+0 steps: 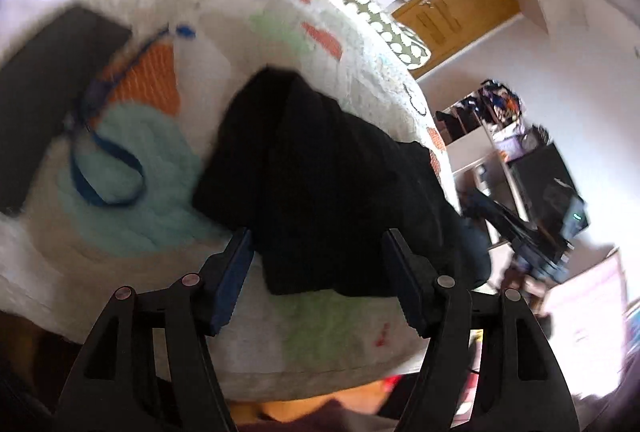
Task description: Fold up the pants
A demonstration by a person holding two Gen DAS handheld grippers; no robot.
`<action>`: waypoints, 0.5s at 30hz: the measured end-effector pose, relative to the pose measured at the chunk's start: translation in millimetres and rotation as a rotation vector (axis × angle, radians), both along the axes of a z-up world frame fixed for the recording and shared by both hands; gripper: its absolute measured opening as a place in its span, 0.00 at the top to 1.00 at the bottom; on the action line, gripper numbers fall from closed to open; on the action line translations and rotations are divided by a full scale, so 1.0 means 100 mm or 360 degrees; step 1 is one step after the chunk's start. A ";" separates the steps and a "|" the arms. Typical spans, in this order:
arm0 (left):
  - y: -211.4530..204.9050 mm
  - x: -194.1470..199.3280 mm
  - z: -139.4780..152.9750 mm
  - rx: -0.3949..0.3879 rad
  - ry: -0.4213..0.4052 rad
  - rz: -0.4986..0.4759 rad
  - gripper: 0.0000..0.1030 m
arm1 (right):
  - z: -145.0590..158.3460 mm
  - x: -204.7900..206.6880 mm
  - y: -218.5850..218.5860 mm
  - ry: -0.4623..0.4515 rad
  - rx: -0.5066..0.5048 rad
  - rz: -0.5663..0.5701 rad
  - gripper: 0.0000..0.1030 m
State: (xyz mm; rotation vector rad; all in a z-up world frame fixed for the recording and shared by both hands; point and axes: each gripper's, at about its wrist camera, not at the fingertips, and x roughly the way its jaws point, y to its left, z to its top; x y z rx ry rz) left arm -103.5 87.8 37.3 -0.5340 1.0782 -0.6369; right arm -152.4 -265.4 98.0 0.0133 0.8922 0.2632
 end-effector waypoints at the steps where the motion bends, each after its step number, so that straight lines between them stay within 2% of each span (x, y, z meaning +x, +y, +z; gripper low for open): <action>1: -0.02 0.02 -0.01 0.0001 0.0029 0.0013 0.35 | -0.03 0.15 -0.08 0.0016 0.0019 -0.0065 0.66; 3: -0.04 0.03 -0.01 -0.0003 0.0050 0.0034 0.35 | -0.11 0.37 -0.16 0.0058 0.0057 -0.0108 0.65; 7: -0.07 0.04 0.05 -0.0052 0.0080 0.0032 0.34 | -0.36 0.84 -0.20 0.0156 -0.0010 -0.0112 0.65; 10: -0.11 0.04 0.04 -0.0029 0.0099 0.0010 0.34 | -0.56 0.96 -0.22 0.0223 0.0019 -0.0111 0.65; 11: -0.14 0.02 0.06 0.0001 0.0066 -0.0002 0.34 | -0.58 0.95 -0.21 0.0220 0.0015 -0.0107 0.71; 12: -0.17 0.01 0.07 0.0038 0.0029 -0.0014 0.40 | -0.59 0.93 -0.18 0.0203 0.0001 -0.0103 0.76; 13: -0.22 -0.01 0.09 0.0094 -0.0023 -0.0037 0.59 | -0.58 0.89 -0.17 0.0162 -0.0008 -0.0093 0.85; 15: -0.31 -0.02 0.16 0.0182 -0.0098 -0.0077 0.64 | -0.49 0.79 -0.17 0.0075 0.0002 -0.0101 0.91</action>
